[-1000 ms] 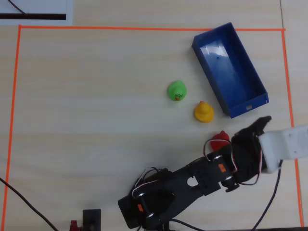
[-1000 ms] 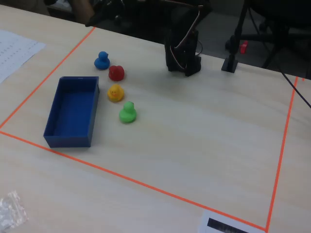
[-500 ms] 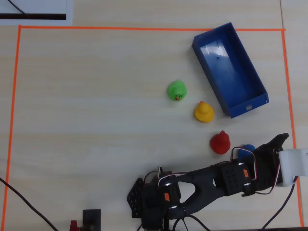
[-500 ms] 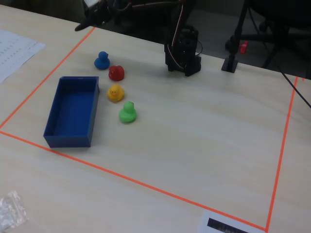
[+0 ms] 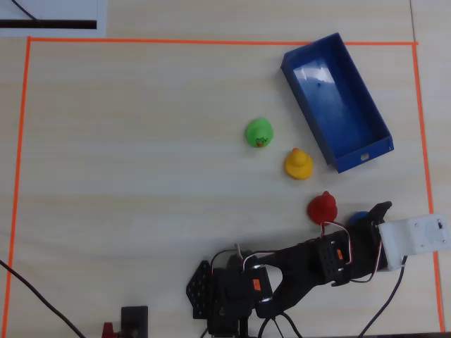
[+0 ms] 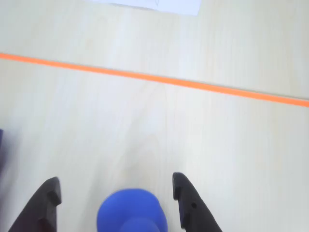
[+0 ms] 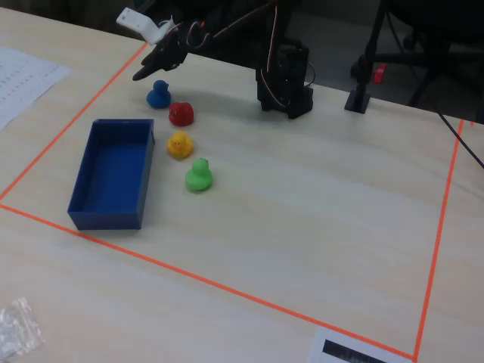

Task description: Grasp blue duck and put it into box.

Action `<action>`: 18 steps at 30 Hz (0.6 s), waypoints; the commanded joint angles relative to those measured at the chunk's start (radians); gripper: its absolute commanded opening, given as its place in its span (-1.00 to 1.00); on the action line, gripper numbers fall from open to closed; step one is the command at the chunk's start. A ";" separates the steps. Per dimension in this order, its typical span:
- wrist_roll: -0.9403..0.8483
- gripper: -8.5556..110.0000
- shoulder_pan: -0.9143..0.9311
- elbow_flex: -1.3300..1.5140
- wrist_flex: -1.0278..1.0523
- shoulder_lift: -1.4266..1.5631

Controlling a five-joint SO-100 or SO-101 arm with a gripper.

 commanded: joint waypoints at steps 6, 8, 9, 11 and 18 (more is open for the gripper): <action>-0.034 -0.29 -0.018 0.081 -0.123 -0.021; -0.038 -0.29 -0.025 0.106 -0.155 -0.034; -0.040 -0.29 -0.028 0.117 -0.169 -0.043; -0.032 -0.30 -0.035 0.137 -0.209 -0.066; -0.018 -0.31 -0.057 0.156 -0.318 -0.195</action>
